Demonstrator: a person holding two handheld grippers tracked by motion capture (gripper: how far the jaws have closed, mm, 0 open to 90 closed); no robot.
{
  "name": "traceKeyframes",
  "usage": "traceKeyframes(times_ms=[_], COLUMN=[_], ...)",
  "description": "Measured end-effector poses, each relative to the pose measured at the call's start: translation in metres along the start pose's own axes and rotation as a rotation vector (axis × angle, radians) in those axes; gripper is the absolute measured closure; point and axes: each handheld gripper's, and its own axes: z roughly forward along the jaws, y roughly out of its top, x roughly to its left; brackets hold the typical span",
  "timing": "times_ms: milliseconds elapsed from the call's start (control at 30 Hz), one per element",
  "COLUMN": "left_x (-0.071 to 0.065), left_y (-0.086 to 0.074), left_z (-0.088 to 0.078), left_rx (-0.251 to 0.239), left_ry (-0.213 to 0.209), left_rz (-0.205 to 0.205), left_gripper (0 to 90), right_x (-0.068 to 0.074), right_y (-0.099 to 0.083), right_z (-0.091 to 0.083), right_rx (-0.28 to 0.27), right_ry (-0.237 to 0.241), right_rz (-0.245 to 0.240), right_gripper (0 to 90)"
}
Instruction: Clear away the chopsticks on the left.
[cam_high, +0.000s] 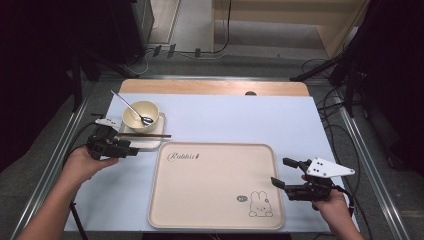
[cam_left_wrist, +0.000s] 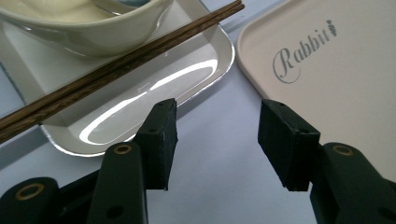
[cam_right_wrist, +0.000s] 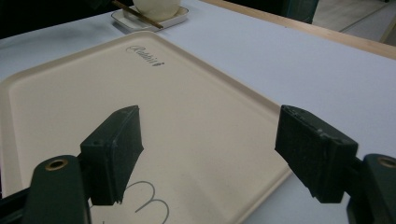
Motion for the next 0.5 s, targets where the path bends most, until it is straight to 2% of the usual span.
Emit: traceKeyframes(times_ms=[67, 167, 200, 233, 267, 333, 367, 500], left_x=[0.005, 0.011, 0.014, 0.014, 0.019, 0.025, 0.028, 0.034], left_y=[0.003, 0.006, 0.01, 0.01, 0.013, 0.016, 0.018, 0.022], left_z=[-0.001, -0.002, -0.003, -0.003, -0.003, -0.003, -0.002, 0.002], left_rx=[0.016, 0.022, 0.02, 0.02, 0.024, 0.034, 0.046, 0.068], left_ry=[0.011, 0.019, 0.052, 0.052, 0.07, 0.069, 0.055, 0.059], left_rz=[-0.013, -0.053, -0.071, -0.071, -0.076, -0.096, -0.108, -0.113], left_gripper=[55.9, 59.7, 68.0, 71.7, 76.9, 86.1, 90.0, 90.0], right_x=[0.0, 0.0, 0.0, 0.0, 0.0, 0.0, 0.0, 0.0], right_y=[0.0, 0.0, 0.0, 0.0, 0.0, 0.0, 0.0, 0.0], right_z=[0.0, 0.001, 0.0, 0.0, 0.0, 0.0, 0.0, 0.0], right_rx=[0.001, 0.002, 0.004, 0.004, 0.003, 0.0, 0.0, 0.001], right_ry=[0.003, 0.0, 0.0, 0.0, -0.003, -0.003, -0.003, -0.003], right_rz=[0.004, 0.002, 0.001, 0.001, 0.002, -0.001, -0.002, -0.003], right_gripper=[22.9, 22.9, 22.9, 22.9, 22.9, 22.9, 22.9, 22.9])
